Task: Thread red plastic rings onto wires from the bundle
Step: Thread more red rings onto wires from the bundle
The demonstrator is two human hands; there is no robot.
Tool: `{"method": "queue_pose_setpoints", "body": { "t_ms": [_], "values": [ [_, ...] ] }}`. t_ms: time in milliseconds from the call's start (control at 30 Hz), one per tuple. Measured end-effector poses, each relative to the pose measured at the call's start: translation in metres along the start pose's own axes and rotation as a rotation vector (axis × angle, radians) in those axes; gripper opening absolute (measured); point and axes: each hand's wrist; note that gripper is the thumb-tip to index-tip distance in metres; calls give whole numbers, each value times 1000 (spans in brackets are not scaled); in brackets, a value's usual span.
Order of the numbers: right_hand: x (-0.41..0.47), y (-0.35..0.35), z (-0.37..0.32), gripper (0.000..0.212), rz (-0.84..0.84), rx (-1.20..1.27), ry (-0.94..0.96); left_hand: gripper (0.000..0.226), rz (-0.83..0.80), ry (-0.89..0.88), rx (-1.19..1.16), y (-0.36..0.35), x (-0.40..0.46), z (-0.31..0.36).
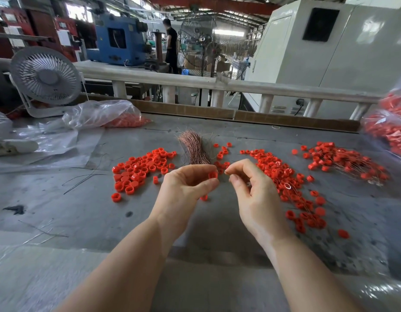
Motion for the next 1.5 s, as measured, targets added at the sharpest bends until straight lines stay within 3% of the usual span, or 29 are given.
{"method": "queue_pose_setpoints", "body": {
  "t_ms": [667,1200,1500],
  "values": [
    [-1,2,2,17,29,-16,-15,27,-22,2,-68,1,0,-1],
    [0,2,6,21,49,-34,18,27,-68,127,-354,0,1,4],
    [0,2,6,19,46,-25,13,20,-31,133,-358,2,2,4]
  ]
}}
Point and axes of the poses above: each hand's wrist, its own x-axis towards the middle knuckle, its own y-axis out of the back of the hand, z = x × y, and after that the axes turned 5 degrees about x, right-handed
